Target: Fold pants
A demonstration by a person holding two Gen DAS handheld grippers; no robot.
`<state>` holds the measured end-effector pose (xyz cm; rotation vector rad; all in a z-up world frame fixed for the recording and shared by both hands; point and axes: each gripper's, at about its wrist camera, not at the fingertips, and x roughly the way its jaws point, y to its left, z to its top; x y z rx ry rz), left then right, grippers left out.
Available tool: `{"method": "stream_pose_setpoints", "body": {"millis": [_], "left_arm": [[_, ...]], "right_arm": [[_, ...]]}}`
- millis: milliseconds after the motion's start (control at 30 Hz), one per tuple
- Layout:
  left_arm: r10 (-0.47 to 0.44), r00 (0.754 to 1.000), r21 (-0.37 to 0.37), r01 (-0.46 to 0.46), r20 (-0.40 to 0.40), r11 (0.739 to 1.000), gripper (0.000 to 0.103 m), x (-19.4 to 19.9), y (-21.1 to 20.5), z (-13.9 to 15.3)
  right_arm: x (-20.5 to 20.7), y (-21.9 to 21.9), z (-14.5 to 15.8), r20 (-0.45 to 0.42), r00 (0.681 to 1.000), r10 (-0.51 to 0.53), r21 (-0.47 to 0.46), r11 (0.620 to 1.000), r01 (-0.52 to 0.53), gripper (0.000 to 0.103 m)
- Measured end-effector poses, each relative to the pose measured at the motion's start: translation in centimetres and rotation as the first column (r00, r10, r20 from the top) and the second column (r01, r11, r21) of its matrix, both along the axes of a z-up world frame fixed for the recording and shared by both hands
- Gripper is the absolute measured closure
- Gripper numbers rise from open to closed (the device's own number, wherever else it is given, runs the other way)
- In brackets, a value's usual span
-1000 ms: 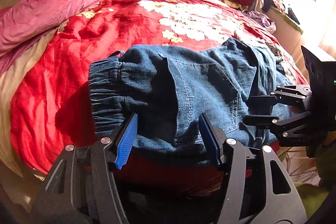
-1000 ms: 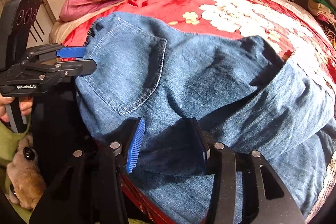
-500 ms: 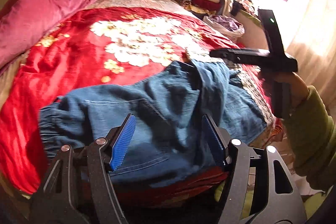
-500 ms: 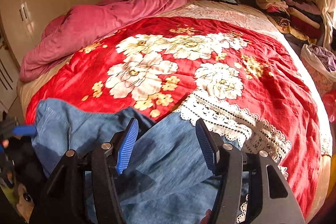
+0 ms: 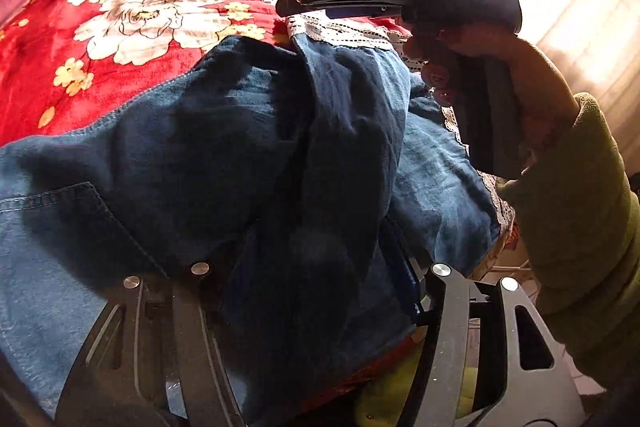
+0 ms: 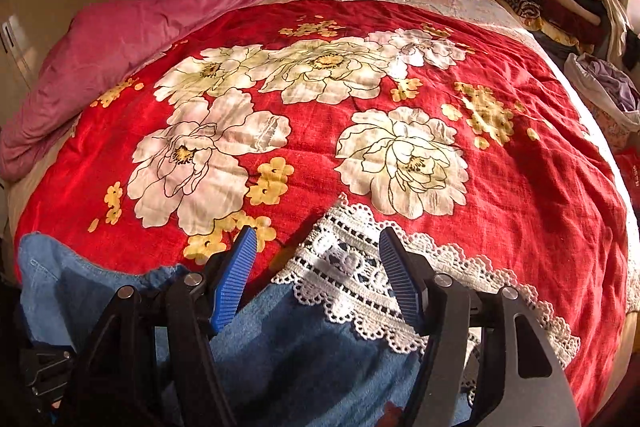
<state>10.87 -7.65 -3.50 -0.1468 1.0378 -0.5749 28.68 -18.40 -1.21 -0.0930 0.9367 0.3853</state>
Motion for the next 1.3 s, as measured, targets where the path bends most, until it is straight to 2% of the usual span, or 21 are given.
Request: {"method": "stream_pose_setpoints", "body": {"millis": [67, 100, 133, 200, 233, 267, 400, 500, 567, 600, 633, 700, 800, 967, 1200, 1300], "left_arm": [[-0.002, 1.0, 0.01, 0.002, 0.015, 1.0, 0.06, 0.0, -0.5, -0.2], [-0.008, 1.0, 0.02, 0.008, 0.023, 1.0, 0.076, -0.1, -0.8, -0.3], [-0.013, 1.0, 0.024, 0.012, 0.027, 1.0, 0.085, -0.2, -1.0, -0.3], [-0.018, 0.999, 0.028, 0.017, 0.036, 0.999, 0.088, -0.3, -1.2, -0.3], [-0.02, 0.999, 0.03, 0.019, 0.041, 0.999, 0.088, -0.4, -1.2, -0.3], [-0.021, 0.999, 0.026, 0.02, 0.045, 0.999, 0.088, -0.5, -1.1, -0.2], [-0.031, 0.997, 0.011, 0.031, 0.074, 0.999, 0.088, -1.1, -0.6, 0.2], [-0.037, 0.995, 0.027, 0.034, 0.098, 0.999, 0.08, -1.5, -0.6, 0.5], [-0.046, 0.993, 0.047, 0.041, 0.113, 0.998, 0.08, -1.5, -0.8, 0.6], [-0.052, 0.992, 0.055, 0.046, 0.116, 0.997, 0.086, -1.5, -0.9, 0.7], [-0.057, 0.992, 0.057, 0.05, 0.114, 0.997, 0.098, -1.5, -1.1, 0.7], [-0.082, 0.99, 0.065, 0.075, 0.118, 0.995, 0.102, -1.8, -1.1, 0.8], [-0.133, 0.98, 0.099, 0.119, 0.15, 0.988, 0.102, -2.6, -1.3, 1.5], [-0.233, 0.956, 0.203, 0.196, 0.177, 0.959, 0.102, -4.9, -2.2, 1.9], [-0.274, 0.952, 0.254, 0.234, 0.136, 0.939, 0.102, -6.7, -2.7, 0.3], [-0.285, 0.949, 0.263, 0.243, 0.137, 0.934, 0.102, -7.2, -2.6, 0.5]], "right_arm": [[0.8, 0.4, -0.6, -0.008, 1.0, -0.021, -0.008, 1.0, 0.021, 0.041], [1.3, 0.6, -1.1, -0.017, 0.999, -0.03, -0.009, 1.0, 0.03, 0.041], [1.8, 0.7, -1.5, -0.027, 0.999, -0.039, -0.016, 0.999, 0.038, 0.041], [2.8, 0.4, -2.8, -0.063, 0.997, -0.052, -0.031, 0.998, 0.05, 0.087], [2.9, 0.0, -3.1, -0.07, 0.996, -0.054, -0.016, 0.998, 0.053, 0.088], [2.7, -0.6, -2.9, -0.062, 0.997, -0.051, 0.02, 0.998, 0.052, 0.093], [-0.5, -3.8, 0.5, 0.032, 0.996, -0.083, 0.1, 0.992, 0.08, 0.094], [-4.6, -7.6, 3.4, 0.091, 0.987, -0.132, 0.183, 0.977, 0.114, 0.094], [-7.5, -10.1, 4.9, 0.123, 0.977, -0.177, 0.211, 0.966, 0.148, 0.094], [-9.1, -11.5, 5.5, 0.13, 0.971, -0.202, 0.233, 0.958, 0.168, 0.094], [-10.6, -12.8, 5.8, 0.128, 0.965, -0.228, 0.254, 0.948, 0.191, 0.094], [-13.5, -15.4, 6.0, 0.11, 0.957, -0.268, 0.28, 0.932, 0.229, 0.094], [-17.7, -18.2, 5.2, 0.039, 0.955, -0.293, 0.296, 0.917, 0.269, 0.094], [-23.1, -19.7, 3.2, -0.037, 0.956, -0.29, 0.25, 0.924, 0.289, 0.094], [-25.8, -20.7, -1.5, -0.165, 0.935, -0.313, 0.222, 0.912, 0.345, 0.094], [-26.1, -20.9, -2.4, -0.182, 0.931, -0.315, 0.226, 0.908, 0.351, 0.094]]}}
